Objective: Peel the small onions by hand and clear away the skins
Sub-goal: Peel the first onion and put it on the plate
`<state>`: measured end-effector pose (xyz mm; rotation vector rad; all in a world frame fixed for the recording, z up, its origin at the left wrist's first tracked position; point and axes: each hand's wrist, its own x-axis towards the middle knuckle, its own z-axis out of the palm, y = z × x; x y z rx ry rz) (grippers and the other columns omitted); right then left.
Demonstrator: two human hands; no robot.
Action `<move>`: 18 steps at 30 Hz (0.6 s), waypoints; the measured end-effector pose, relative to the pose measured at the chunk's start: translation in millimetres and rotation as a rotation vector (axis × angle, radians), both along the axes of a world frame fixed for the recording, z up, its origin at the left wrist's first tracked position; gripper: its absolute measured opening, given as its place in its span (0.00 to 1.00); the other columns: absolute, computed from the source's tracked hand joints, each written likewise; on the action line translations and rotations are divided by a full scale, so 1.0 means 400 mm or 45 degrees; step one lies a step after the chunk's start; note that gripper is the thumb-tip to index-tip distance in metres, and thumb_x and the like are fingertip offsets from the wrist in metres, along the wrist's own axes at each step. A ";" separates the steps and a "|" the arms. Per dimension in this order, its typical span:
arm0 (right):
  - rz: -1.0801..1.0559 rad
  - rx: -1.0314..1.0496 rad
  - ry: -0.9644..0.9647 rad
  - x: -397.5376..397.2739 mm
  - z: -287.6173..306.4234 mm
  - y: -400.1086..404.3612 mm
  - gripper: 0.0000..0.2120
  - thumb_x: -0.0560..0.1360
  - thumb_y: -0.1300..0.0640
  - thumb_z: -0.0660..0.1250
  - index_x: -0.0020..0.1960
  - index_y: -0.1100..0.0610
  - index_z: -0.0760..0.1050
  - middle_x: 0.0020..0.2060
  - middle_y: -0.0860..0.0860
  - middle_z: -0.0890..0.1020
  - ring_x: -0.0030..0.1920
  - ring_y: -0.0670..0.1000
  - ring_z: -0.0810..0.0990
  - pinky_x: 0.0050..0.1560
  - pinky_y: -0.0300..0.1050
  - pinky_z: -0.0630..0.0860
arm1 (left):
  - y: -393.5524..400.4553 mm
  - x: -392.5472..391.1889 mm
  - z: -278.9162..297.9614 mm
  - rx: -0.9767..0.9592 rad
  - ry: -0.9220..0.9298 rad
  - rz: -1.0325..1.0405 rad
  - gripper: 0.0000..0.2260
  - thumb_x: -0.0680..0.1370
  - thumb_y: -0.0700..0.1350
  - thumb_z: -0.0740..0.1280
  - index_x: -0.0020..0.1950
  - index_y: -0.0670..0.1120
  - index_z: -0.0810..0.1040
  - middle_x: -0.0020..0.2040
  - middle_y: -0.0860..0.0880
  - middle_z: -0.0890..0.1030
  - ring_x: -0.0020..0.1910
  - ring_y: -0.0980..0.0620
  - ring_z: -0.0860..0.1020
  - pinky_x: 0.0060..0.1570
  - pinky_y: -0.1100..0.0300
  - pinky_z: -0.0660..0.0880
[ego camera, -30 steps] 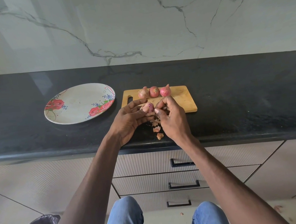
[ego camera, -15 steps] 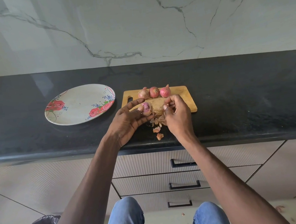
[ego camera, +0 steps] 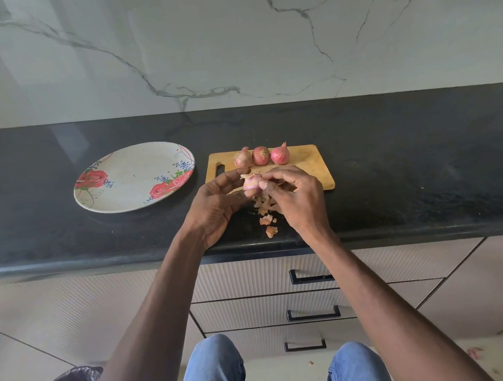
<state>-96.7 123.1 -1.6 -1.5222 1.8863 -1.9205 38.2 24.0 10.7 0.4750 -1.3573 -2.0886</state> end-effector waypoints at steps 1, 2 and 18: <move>0.008 -0.015 -0.016 0.000 0.002 0.002 0.11 0.73 0.60 0.76 0.55 0.52 0.84 0.50 0.42 0.83 0.52 0.44 0.82 0.54 0.45 0.81 | 0.001 -0.002 0.001 -0.008 -0.027 0.015 0.22 0.68 0.31 0.72 0.61 0.39 0.80 0.52 0.44 0.84 0.55 0.45 0.82 0.60 0.49 0.80; 0.021 -0.009 -0.028 0.000 0.002 0.002 0.14 0.73 0.59 0.77 0.58 0.51 0.83 0.52 0.42 0.82 0.53 0.43 0.82 0.54 0.41 0.80 | 0.002 -0.003 0.002 -0.022 -0.051 0.029 0.24 0.67 0.30 0.72 0.62 0.40 0.79 0.51 0.45 0.84 0.54 0.45 0.83 0.59 0.49 0.80; -0.039 0.149 -0.273 -0.019 -0.014 -0.014 0.05 0.82 0.60 0.65 0.48 0.58 0.78 0.44 0.53 0.84 0.45 0.49 0.84 0.46 0.45 0.81 | -0.006 -0.007 -0.010 -0.111 -0.099 0.000 0.08 0.80 0.34 0.65 0.58 0.38 0.79 0.50 0.42 0.83 0.47 0.50 0.82 0.44 0.59 0.80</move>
